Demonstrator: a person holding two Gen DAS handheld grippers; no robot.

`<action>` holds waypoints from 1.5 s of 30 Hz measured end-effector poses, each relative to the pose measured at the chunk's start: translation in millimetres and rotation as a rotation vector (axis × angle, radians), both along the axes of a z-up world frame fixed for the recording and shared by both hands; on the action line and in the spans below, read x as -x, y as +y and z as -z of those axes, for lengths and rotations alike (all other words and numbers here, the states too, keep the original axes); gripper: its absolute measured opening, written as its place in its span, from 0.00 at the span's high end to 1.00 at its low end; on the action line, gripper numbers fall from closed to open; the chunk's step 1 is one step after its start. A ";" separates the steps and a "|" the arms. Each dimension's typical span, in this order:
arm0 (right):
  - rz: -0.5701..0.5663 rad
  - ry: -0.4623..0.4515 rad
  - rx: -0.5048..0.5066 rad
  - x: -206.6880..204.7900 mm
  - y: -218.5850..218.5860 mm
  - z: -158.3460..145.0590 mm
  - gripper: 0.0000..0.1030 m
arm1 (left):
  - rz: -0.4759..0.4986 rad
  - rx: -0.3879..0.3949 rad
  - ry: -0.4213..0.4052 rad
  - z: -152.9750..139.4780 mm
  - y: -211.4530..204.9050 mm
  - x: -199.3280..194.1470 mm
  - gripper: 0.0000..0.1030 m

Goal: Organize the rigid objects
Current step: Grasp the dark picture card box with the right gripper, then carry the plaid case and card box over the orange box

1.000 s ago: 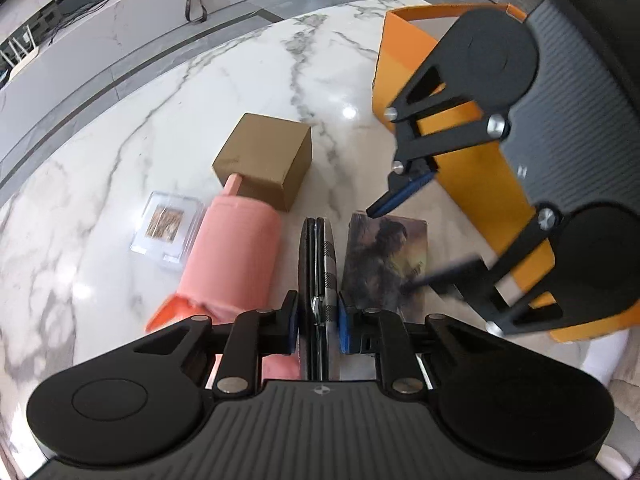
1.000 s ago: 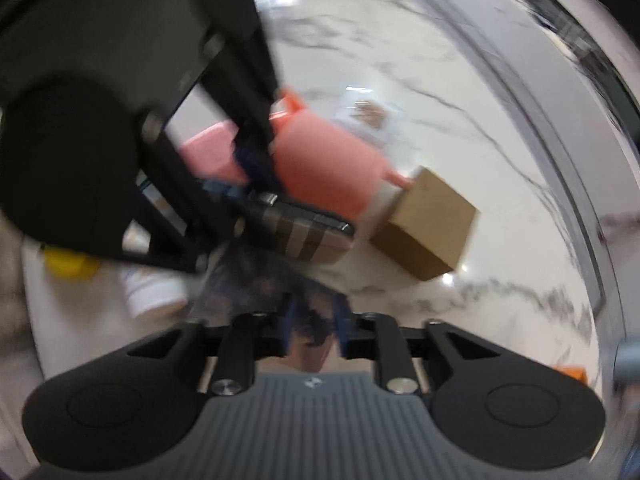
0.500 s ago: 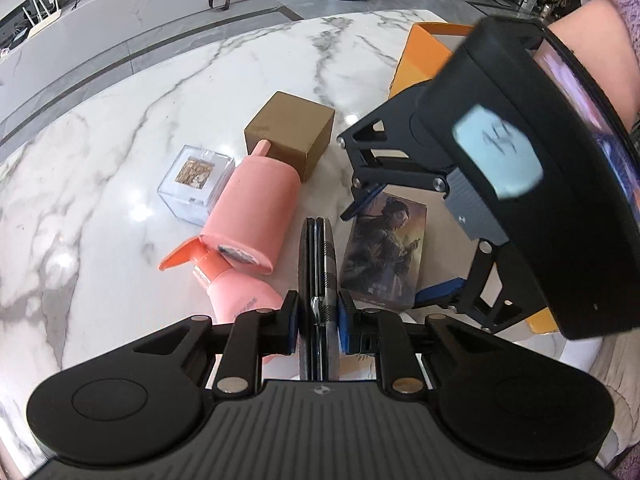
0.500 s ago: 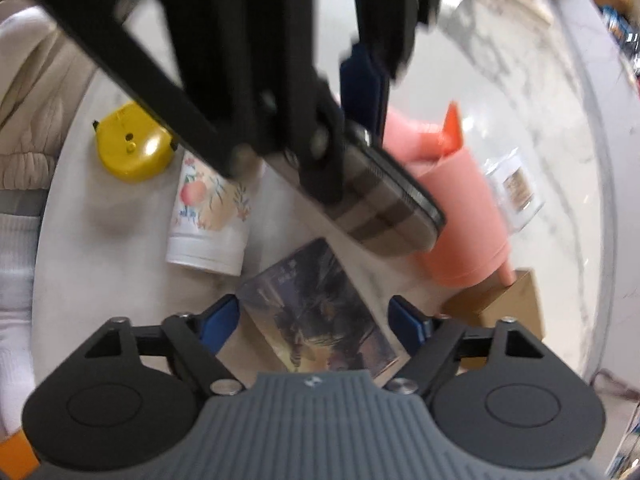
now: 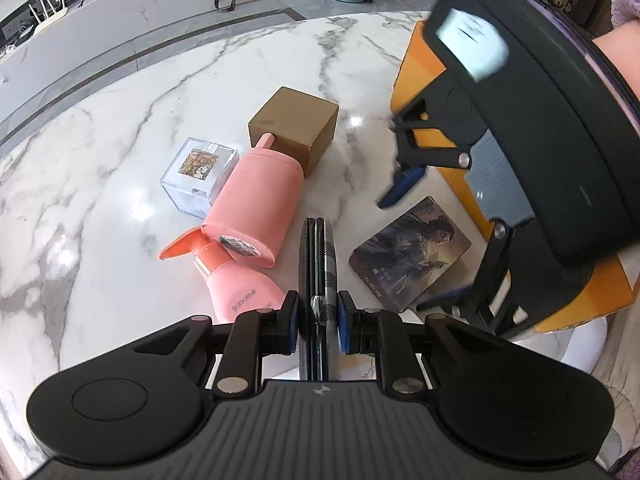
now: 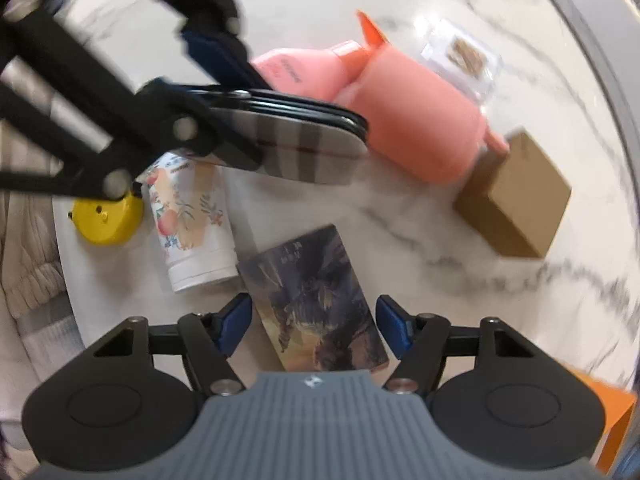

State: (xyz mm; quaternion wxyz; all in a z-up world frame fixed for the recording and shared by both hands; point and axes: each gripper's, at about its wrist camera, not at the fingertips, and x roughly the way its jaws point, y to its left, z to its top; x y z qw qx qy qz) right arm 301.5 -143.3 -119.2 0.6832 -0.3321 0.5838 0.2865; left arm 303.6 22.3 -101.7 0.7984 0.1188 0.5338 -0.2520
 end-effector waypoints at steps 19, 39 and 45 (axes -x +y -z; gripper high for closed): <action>0.037 -0.252 -0.116 35.1 -5.4 -49.3 0.41 | -0.008 -0.047 -0.081 -39.8 -2.4 29.4 0.80; 0.116 -0.428 -0.001 176.1 -118.2 -162.0 0.40 | 0.469 -0.090 -0.434 -136.3 -164.3 105.8 0.80; 0.166 -0.393 0.019 199.0 -159.0 -132.5 0.40 | 0.728 -0.225 -0.455 -82.5 -234.4 97.6 0.80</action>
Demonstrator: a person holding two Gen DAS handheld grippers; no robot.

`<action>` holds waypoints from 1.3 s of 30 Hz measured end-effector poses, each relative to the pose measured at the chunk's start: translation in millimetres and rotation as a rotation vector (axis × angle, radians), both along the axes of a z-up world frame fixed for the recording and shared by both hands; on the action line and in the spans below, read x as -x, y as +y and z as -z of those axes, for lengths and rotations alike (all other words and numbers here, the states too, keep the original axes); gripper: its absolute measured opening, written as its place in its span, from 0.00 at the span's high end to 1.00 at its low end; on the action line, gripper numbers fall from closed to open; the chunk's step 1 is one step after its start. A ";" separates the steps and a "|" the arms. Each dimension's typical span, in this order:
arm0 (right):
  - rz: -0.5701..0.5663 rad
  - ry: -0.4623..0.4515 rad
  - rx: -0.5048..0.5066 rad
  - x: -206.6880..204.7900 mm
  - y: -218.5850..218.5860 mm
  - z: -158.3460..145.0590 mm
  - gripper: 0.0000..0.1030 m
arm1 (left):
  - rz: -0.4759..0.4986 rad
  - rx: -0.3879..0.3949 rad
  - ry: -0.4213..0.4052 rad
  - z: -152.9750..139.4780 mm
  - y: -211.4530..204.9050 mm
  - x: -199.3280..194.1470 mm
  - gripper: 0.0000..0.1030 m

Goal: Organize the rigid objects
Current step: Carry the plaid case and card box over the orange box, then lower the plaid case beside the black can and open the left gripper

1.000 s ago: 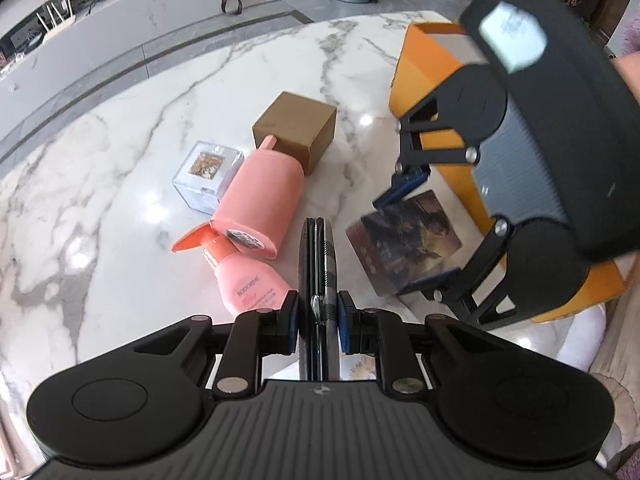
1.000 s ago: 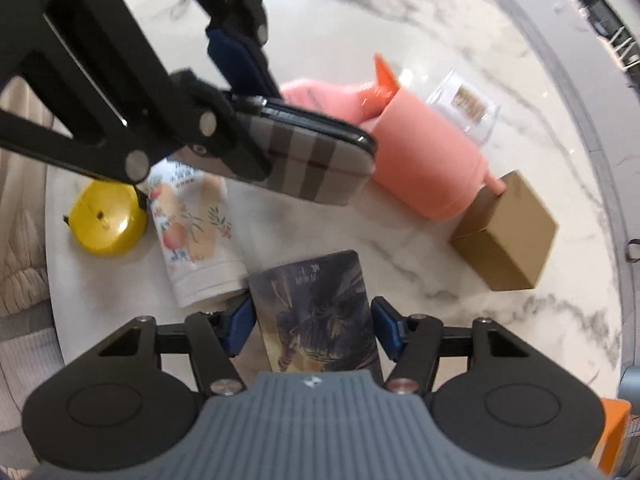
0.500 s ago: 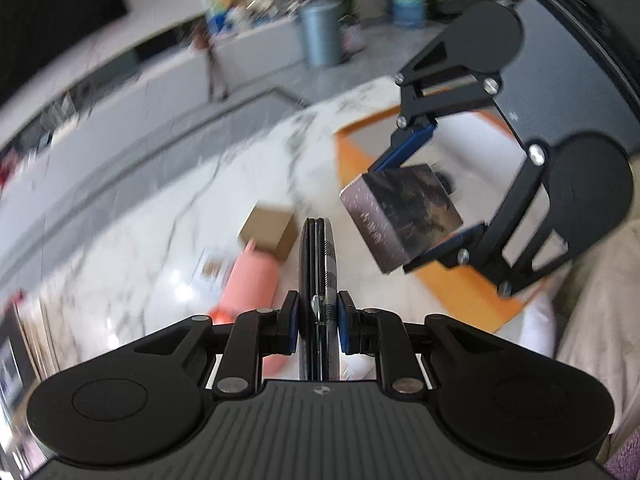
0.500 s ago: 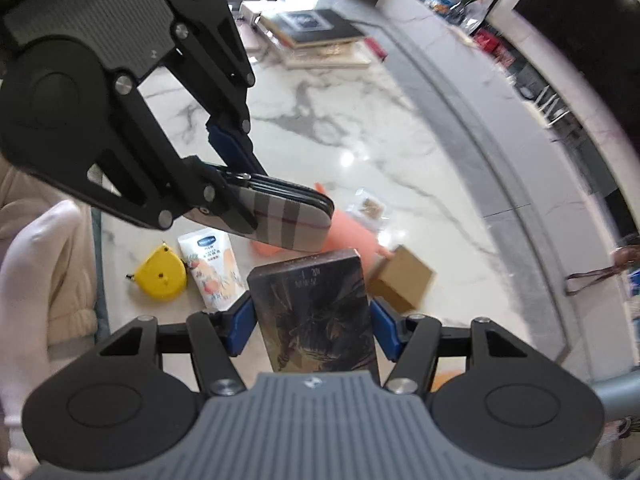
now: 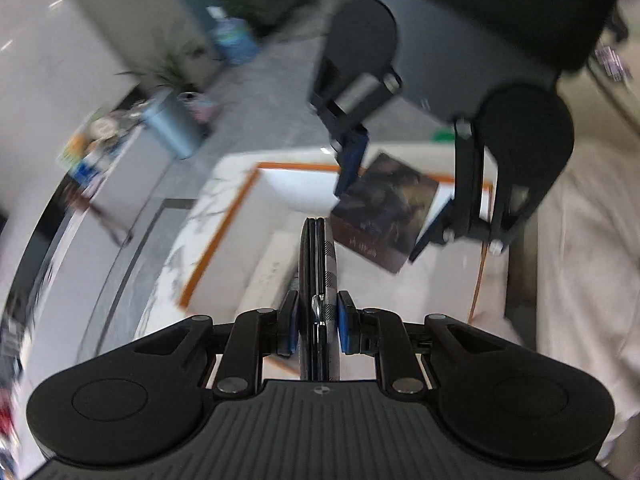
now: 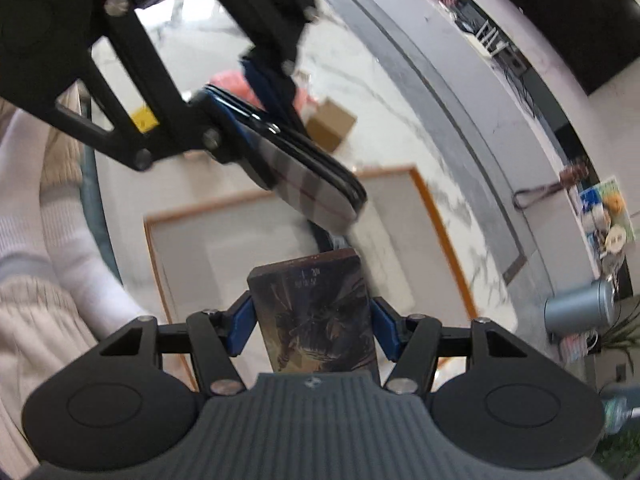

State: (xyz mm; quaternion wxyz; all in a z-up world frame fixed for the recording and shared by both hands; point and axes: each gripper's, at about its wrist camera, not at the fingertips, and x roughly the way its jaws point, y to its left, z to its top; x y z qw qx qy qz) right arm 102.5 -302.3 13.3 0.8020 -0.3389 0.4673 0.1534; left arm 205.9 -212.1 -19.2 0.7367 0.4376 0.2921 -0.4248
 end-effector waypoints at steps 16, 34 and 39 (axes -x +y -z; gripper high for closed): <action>-0.005 0.123 -0.191 -27.8 -48.7 72.1 0.40 | 0.271 -0.316 -0.049 129.1 -46.4 -64.3 0.80; 0.009 0.202 -0.201 -37.6 -54.7 100.1 0.40 | 0.145 -0.337 0.152 148.9 -55.9 -85.4 0.56; 0.019 0.214 -0.188 -38.7 -54.0 104.5 0.40 | 0.087 -0.359 0.167 157.5 -58.4 -90.8 0.44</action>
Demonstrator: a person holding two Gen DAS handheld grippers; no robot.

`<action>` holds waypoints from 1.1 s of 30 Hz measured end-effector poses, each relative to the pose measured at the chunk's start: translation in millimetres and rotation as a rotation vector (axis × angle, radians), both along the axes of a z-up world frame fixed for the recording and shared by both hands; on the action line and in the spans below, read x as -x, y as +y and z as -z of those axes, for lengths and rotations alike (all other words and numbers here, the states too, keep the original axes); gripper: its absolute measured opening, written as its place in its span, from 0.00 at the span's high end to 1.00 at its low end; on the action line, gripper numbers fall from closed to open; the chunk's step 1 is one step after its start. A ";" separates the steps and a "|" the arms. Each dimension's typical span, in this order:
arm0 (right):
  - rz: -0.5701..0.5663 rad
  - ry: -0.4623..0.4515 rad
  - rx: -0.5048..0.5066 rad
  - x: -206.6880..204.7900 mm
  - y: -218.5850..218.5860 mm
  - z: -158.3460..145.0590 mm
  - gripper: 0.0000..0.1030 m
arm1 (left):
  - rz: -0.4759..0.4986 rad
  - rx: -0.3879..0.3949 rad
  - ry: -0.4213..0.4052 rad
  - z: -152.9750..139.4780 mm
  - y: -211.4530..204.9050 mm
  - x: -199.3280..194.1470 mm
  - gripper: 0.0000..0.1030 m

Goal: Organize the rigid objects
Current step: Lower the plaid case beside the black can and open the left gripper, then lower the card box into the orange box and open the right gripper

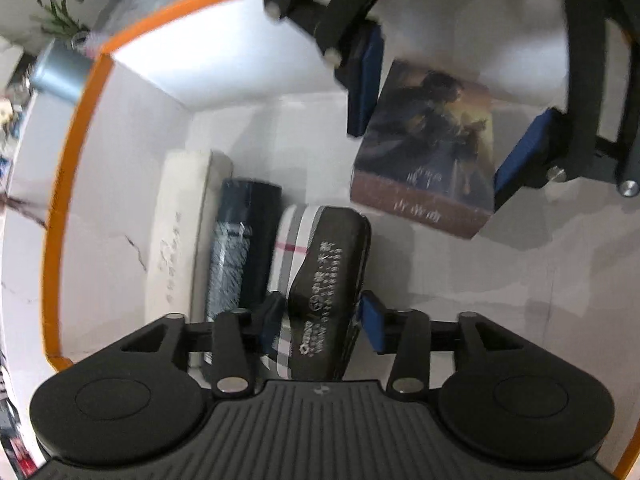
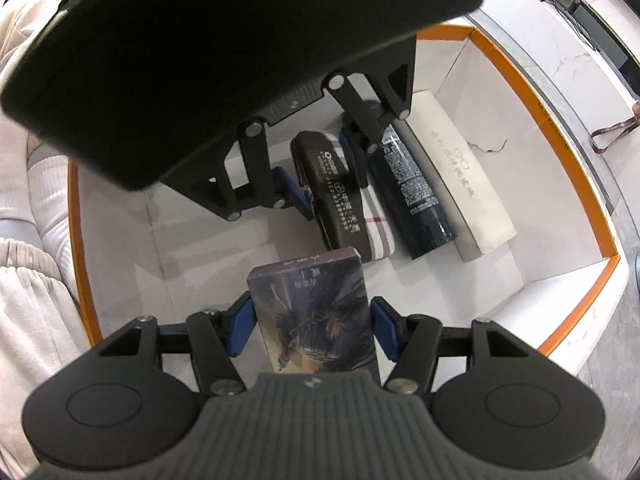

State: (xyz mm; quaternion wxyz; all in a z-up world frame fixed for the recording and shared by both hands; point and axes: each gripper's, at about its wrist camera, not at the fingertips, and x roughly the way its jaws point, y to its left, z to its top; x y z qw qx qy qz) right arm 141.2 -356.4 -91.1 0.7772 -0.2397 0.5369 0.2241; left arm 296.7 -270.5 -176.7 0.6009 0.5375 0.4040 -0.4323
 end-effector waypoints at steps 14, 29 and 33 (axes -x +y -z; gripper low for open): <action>0.002 0.008 0.006 1.9 0.9 7.3 0.41 | -0.278 -0.082 0.056 1.8 -8.7 -26.7 0.41; -0.072 -0.001 0.003 1.3 27.0 14.0 0.41 | -0.413 0.301 0.067 -109.8 55.6 -10.8 0.40; -0.098 -0.015 -0.003 -7.3 45.1 11.7 0.42 | -0.542 0.291 0.038 -126.6 69.8 -11.2 0.41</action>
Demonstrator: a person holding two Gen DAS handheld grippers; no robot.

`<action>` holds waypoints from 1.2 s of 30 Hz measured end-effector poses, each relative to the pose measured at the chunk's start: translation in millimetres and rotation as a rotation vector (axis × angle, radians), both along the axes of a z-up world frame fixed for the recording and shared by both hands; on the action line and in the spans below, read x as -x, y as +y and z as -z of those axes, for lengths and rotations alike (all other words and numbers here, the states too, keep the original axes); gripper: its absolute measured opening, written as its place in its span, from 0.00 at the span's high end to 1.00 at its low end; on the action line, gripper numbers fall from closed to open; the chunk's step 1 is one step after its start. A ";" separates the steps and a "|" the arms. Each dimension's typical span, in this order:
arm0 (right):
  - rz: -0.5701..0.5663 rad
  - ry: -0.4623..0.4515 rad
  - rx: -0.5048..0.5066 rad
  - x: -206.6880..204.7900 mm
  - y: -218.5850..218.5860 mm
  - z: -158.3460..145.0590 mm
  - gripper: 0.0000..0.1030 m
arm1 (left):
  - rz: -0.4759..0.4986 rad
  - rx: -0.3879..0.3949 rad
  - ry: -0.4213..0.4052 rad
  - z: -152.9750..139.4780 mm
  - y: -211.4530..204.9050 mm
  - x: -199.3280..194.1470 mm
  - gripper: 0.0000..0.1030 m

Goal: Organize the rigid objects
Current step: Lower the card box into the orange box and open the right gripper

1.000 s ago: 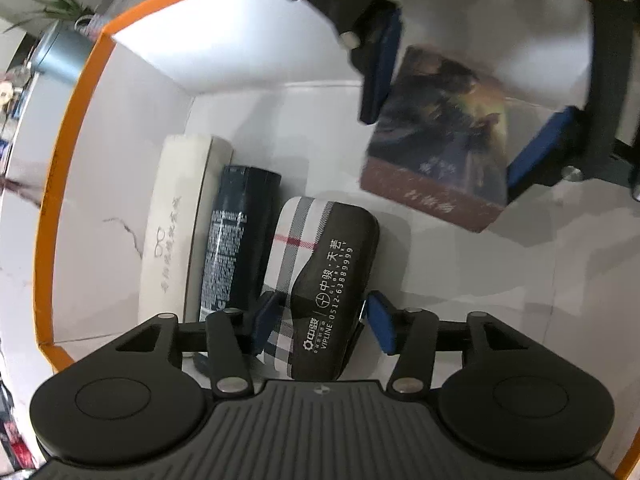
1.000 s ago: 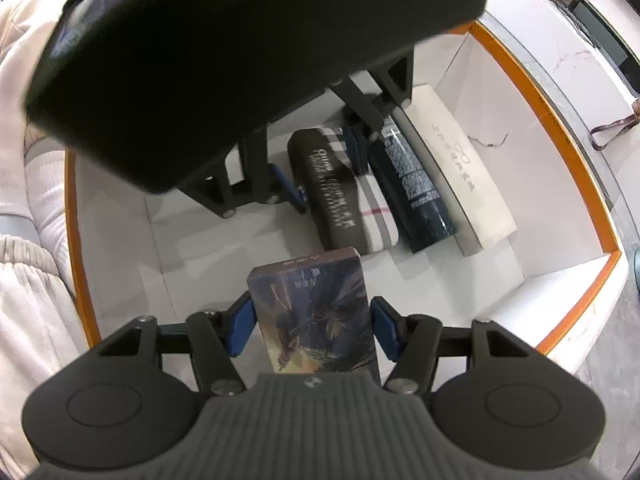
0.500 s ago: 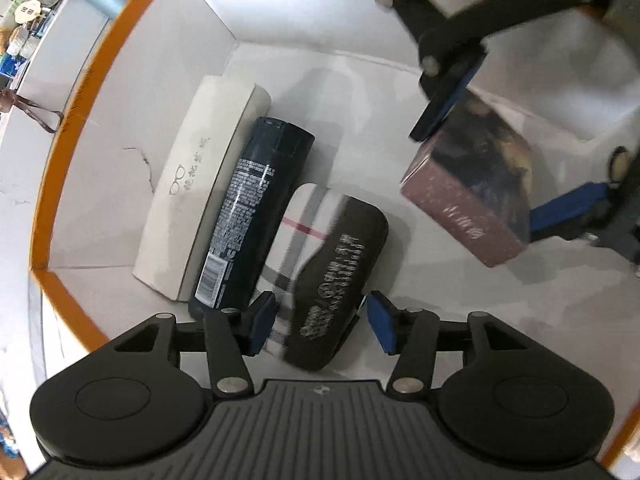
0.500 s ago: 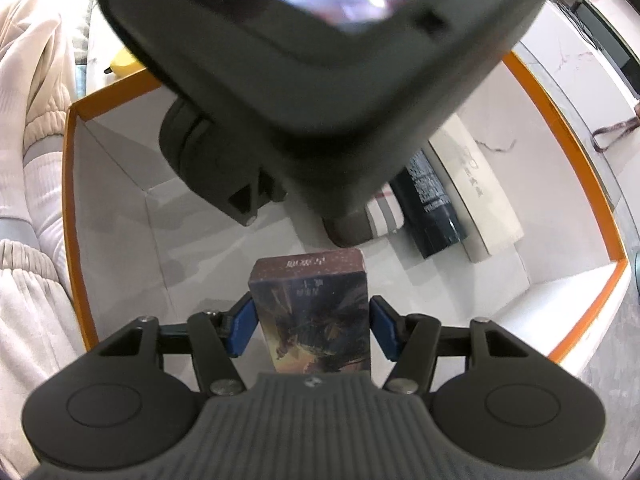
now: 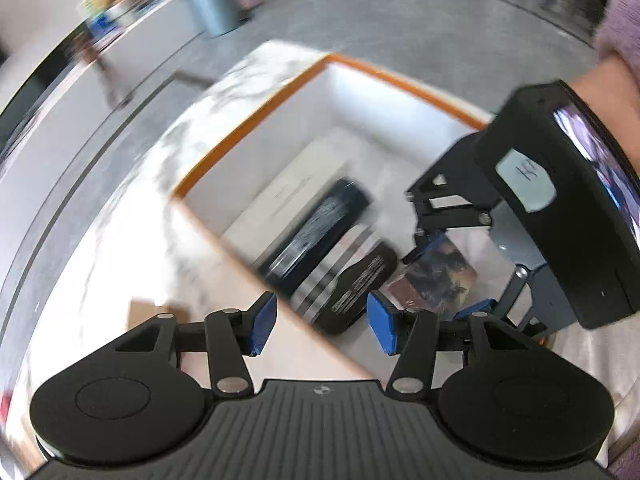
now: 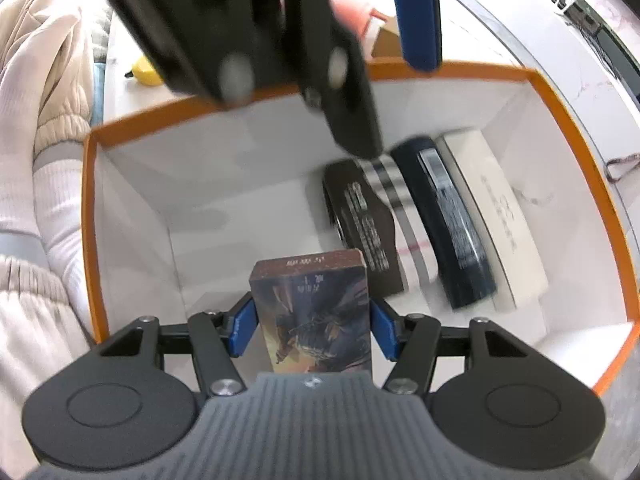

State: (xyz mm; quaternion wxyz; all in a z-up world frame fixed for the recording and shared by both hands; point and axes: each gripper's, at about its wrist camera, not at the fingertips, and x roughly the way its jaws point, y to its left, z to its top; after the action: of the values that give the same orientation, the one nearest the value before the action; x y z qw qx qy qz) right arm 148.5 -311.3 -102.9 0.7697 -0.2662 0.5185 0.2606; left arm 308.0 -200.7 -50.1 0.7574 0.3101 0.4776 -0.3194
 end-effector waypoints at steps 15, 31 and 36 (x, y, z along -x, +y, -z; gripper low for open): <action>-0.038 0.082 0.200 -20.0 -6.5 4.8 0.42 | -0.103 0.089 0.115 20.0 27.8 18.1 0.71; -0.127 0.028 0.384 -45.5 -21.8 37.9 0.42 | -0.109 0.154 0.153 31.2 36.4 6.5 0.76; -0.055 0.037 0.353 -47.9 -34.4 29.3 0.38 | -0.115 0.172 0.154 30.9 39.5 8.4 0.76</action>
State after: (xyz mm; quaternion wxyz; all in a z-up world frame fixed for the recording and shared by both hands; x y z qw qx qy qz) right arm 196.5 -345.6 -132.2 0.6939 -0.4061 0.5629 0.1913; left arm 299.5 -161.2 -81.0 0.7593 0.1905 0.5223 -0.3382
